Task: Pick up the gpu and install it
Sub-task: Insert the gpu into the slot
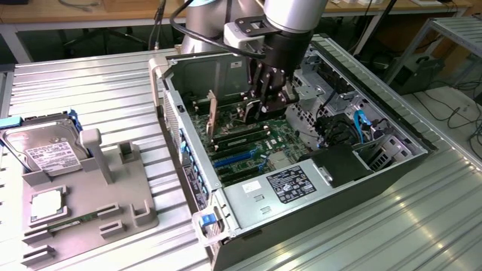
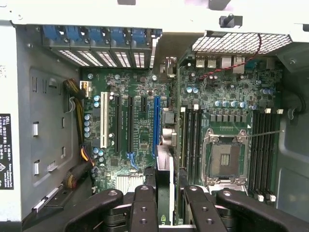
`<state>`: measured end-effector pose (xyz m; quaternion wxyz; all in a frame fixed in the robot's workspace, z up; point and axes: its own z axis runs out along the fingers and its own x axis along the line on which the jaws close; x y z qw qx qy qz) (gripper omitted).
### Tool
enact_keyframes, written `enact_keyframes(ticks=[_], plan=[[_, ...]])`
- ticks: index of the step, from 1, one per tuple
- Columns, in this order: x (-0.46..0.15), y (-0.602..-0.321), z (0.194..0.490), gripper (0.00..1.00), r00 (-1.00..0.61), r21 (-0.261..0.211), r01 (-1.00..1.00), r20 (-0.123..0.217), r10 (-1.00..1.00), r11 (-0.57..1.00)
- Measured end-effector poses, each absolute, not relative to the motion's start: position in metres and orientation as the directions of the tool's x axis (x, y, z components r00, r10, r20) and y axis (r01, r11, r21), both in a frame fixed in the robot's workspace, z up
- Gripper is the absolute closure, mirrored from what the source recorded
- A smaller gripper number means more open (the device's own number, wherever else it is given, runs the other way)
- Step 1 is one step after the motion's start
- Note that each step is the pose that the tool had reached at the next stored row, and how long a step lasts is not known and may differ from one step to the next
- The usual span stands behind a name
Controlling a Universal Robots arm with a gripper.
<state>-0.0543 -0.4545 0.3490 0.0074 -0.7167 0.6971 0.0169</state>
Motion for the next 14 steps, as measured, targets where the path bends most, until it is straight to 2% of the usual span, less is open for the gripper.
enact_keyframes(ticks=[14], plan=[[-0.054,-0.454,0.338,0.73,0.028,0.013,-1.0,-0.034,-0.999,-0.028]])
